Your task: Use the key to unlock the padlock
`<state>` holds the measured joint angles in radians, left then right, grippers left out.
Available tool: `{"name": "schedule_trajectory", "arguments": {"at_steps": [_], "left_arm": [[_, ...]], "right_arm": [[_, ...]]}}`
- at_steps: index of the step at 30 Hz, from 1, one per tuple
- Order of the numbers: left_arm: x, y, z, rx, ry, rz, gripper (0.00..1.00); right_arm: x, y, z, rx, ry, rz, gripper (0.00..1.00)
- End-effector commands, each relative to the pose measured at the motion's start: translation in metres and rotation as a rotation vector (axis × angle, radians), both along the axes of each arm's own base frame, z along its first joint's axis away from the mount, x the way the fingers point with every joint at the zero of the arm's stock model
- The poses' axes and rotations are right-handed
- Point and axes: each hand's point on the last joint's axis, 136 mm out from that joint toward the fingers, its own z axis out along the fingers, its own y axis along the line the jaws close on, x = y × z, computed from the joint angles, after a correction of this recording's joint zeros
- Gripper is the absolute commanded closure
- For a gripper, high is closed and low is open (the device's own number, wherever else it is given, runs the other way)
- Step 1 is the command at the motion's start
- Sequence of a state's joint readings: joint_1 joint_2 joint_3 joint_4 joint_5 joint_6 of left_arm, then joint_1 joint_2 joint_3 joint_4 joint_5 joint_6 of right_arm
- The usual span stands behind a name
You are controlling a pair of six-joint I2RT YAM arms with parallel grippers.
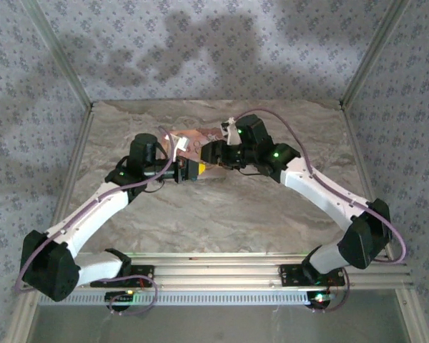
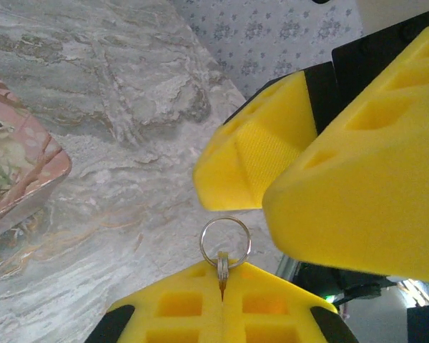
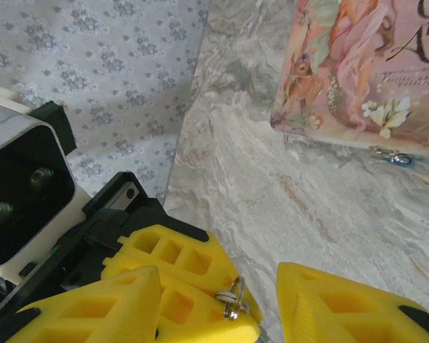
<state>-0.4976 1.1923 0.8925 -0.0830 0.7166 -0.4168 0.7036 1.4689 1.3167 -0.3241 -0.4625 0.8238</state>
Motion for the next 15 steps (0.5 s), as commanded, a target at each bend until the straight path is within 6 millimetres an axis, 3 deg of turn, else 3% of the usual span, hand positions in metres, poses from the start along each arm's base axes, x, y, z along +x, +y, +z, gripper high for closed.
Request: {"name": "schedule_trajectory", "arguments": {"at_steps": [1,4,10,13,14,15], "left_arm": [[0.000,0.002,0.020,0.013,-0.093,-0.002,1.00],[-0.002,0.003,0.022,0.033,-0.109,-0.013,1.00],[-0.007,0.009,0.017,0.067,-0.134,-0.017,1.00],[-0.008,0.012,0.015,0.071,-0.149,-0.002,0.98],[-0.008,0.014,0.016,0.069,-0.156,0.006,0.95],[-0.008,0.015,0.016,0.066,-0.156,0.020,0.83]], "right_arm": [[-0.008,0.011,0.000,0.001,0.046,0.038,0.54],[-0.009,0.017,-0.004,0.002,0.062,0.046,0.59],[-0.006,0.017,-0.004,-0.013,0.051,0.041,1.00],[-0.002,0.013,-0.003,-0.015,0.044,0.029,1.00],[-0.001,0.011,-0.003,-0.012,0.039,0.026,1.00],[0.001,0.009,-0.002,-0.008,0.035,0.019,1.00]]}}
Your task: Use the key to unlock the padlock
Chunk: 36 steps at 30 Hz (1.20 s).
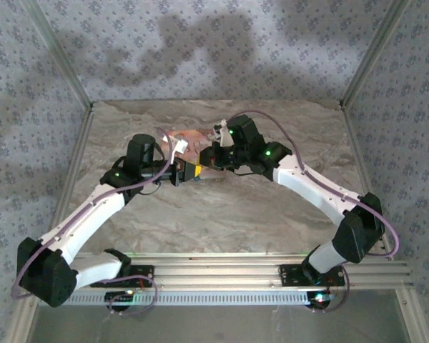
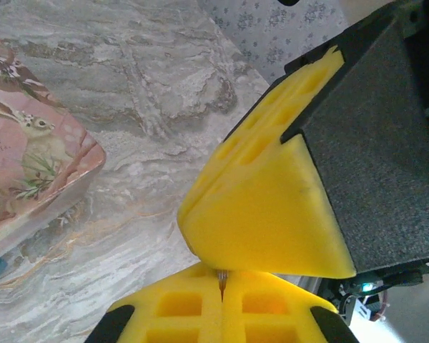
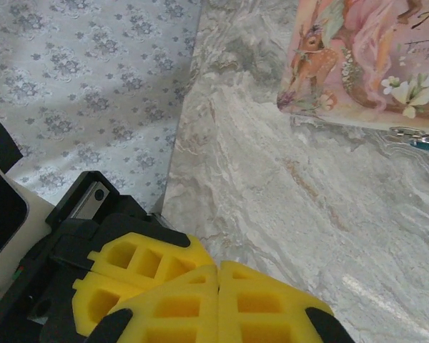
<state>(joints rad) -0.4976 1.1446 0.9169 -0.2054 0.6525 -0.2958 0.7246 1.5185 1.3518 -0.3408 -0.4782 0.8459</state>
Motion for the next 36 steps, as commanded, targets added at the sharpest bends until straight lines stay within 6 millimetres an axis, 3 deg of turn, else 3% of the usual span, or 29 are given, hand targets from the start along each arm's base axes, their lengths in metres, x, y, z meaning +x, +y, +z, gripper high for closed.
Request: {"name": "schedule_trajectory", "arguments": {"at_steps": [1,4,8,16,24,36], "left_arm": [[0.000,0.007,0.015,-0.030,-0.065,0.038,0.68],[0.008,0.017,0.017,-0.150,0.020,0.079,0.54],[0.012,0.025,0.028,-0.307,0.020,0.066,0.54],[0.001,0.014,0.042,-0.319,-0.122,0.009,0.61],[0.001,-0.010,0.025,-0.246,-0.115,-0.038,0.65],[0.006,-0.008,0.020,-0.229,-0.135,-0.010,0.77]], "right_arm": [[0.005,-0.007,0.009,0.007,-0.021,-0.008,1.00],[0.012,-0.014,0.015,0.030,-0.034,-0.016,1.00],[0.015,-0.017,0.028,0.068,-0.052,-0.003,1.00],[0.017,-0.020,0.030,0.103,-0.041,-0.021,1.00],[0.017,-0.019,0.031,0.123,-0.027,-0.030,1.00],[0.015,-0.021,0.029,0.126,-0.018,-0.034,1.00]]}}
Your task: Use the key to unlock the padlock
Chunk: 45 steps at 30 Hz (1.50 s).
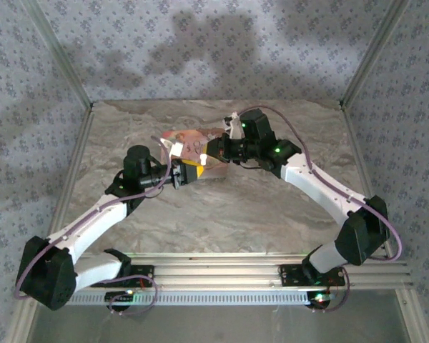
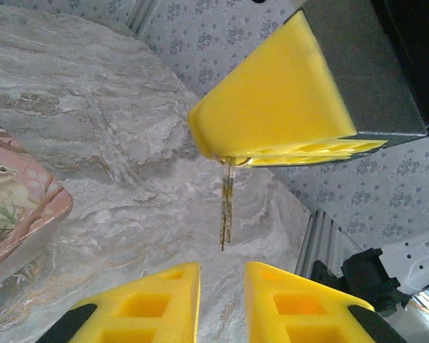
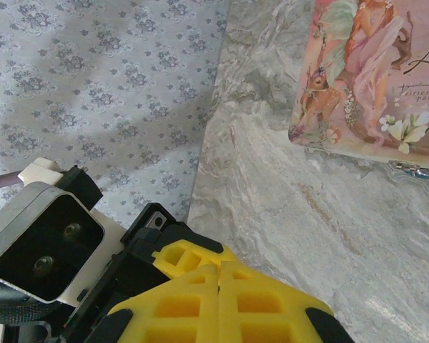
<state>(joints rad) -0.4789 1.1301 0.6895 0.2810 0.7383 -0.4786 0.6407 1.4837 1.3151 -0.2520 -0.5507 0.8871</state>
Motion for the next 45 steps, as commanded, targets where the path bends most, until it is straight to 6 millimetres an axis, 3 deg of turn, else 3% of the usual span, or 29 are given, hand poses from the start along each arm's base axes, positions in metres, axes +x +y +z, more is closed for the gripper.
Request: {"name": "schedule_trajectory", "arguments": {"at_steps": [1,25,34,45], "left_arm": [[0.004,-0.001,0.019,-0.012,-0.074,0.009,0.77],[0.013,-0.002,0.027,-0.014,-0.116,0.026,0.79],[0.009,-0.002,0.026,-0.006,-0.141,0.009,1.00],[0.005,0.006,0.003,0.104,-0.060,-0.007,1.00]], "right_arm": [[-0.005,-0.002,0.010,0.032,-0.009,0.008,1.00],[-0.005,0.001,0.008,0.039,0.001,0.016,1.00],[-0.005,0.001,0.004,0.032,0.009,0.015,1.00],[0.000,-0.013,-0.013,-0.002,0.021,-0.005,1.00]]}}
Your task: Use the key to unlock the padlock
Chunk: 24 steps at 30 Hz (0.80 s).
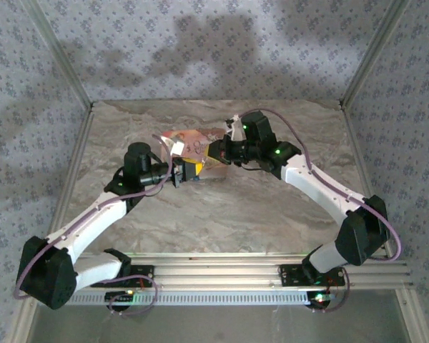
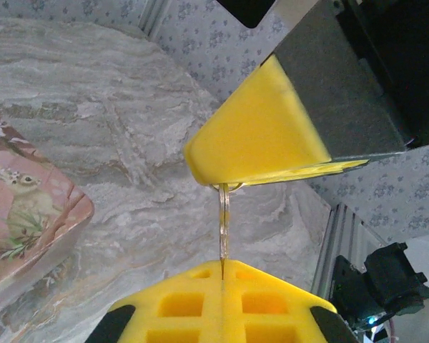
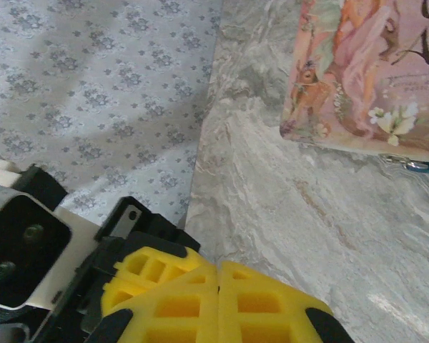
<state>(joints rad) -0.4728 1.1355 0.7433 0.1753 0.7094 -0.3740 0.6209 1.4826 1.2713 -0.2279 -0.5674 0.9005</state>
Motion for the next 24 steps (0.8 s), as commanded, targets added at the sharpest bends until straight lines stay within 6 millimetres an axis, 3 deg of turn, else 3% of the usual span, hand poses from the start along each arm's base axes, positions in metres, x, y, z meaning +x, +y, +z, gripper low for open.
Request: {"name": "schedule_trajectory", "arguments": {"at_steps": [1,7,11,16,17,18,21,24], "left_arm": [[-0.001,0.003,0.002,0.045,-0.006,-0.018,1.00],[-0.002,0.005,-0.002,0.108,0.006,-0.029,1.00],[-0.001,0.003,0.002,0.122,0.008,-0.052,1.00],[-0.002,0.001,0.008,0.147,-0.005,-0.078,1.00],[-0.003,0.001,0.010,0.154,-0.007,-0.090,1.00],[-0.004,0.001,0.012,0.160,-0.010,-0.103,1.00],[-0.009,-0.001,0.014,0.178,-0.006,-0.141,1.00],[-0.013,-0.002,0.016,0.191,0.004,-0.179,1.00]], "right_arm": [[-0.002,-0.008,-0.001,-0.003,-0.010,0.007,1.00],[-0.004,-0.016,-0.005,-0.010,-0.024,0.014,0.90],[-0.008,-0.020,-0.002,-0.004,-0.045,0.030,0.91],[-0.011,-0.040,0.000,-0.056,-0.101,0.038,0.63],[-0.013,-0.045,0.003,-0.064,-0.127,0.045,0.61],[-0.016,-0.051,-0.008,-0.083,-0.119,0.053,0.60],[-0.020,-0.064,0.001,-0.080,-0.196,0.083,0.58],[-0.030,-0.065,0.011,-0.085,-0.294,0.157,0.56]]}}
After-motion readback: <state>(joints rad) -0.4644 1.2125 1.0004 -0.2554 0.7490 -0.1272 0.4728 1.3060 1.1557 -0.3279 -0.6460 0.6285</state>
